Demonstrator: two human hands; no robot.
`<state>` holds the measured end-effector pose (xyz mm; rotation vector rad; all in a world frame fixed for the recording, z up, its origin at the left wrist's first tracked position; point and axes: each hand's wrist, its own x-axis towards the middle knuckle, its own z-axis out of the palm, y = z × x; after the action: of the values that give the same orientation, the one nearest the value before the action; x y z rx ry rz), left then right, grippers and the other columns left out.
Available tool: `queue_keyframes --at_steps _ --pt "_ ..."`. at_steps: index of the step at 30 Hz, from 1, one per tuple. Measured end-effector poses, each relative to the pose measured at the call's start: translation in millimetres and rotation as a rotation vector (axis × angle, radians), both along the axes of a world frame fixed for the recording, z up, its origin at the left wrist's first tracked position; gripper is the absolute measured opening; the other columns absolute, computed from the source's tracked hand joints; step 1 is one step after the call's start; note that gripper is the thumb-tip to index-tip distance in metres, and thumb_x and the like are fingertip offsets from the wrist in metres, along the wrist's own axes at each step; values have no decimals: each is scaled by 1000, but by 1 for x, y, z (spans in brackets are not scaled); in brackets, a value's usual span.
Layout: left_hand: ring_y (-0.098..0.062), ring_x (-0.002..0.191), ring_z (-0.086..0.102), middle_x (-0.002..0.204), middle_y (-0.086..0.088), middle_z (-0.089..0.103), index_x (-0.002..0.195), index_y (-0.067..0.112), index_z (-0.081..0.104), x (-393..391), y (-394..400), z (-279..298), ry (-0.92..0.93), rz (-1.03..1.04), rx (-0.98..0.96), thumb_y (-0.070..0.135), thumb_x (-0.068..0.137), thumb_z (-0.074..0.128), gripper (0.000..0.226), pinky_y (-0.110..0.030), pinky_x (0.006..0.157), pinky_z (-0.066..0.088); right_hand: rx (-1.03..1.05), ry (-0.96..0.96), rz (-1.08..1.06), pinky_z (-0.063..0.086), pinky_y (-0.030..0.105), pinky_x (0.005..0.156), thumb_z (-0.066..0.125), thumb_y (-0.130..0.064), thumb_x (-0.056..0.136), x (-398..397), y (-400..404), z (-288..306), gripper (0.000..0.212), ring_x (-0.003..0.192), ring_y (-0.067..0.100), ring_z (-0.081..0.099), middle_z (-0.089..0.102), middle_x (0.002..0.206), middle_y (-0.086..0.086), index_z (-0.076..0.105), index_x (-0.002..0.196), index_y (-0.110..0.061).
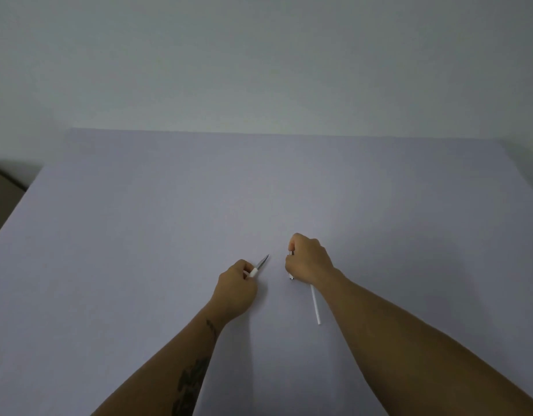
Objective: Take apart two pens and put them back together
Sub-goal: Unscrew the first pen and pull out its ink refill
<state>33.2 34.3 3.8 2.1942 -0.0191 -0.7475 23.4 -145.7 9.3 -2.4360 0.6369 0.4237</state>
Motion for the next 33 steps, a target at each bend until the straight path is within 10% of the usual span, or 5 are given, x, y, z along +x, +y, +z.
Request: queue_keyframes --at_steps 15,24,33 --pt "-9 63 54 78 6 61 90 28 62 -3 -1 9 -93 60 -71 12 88 54 18 -19 54 41 25 -76 -66 52 31 78 56 -11 87 -3 -3 5 23 94 27 63 60 103 2 65 108 -13" --pt "-7 58 53 71 5 61 84 22 65 -7 -12 40 -151 205 -229 11 82 67 12 -14 49 39 714 -52 -372 49 24 54 69 -18 86 -7 7 52 13 60 13 61 71 79 5 75 91 -8" --pt "-2 47 53 63 6 63 75 23 67 -6 -23 69 -234 155 -283 10 79 74 15 -8 42 39 651 -270 -450 46 22 50 71 -13 84 -13 15 89 9 52 11 54 62 63 2 70 78 -7"
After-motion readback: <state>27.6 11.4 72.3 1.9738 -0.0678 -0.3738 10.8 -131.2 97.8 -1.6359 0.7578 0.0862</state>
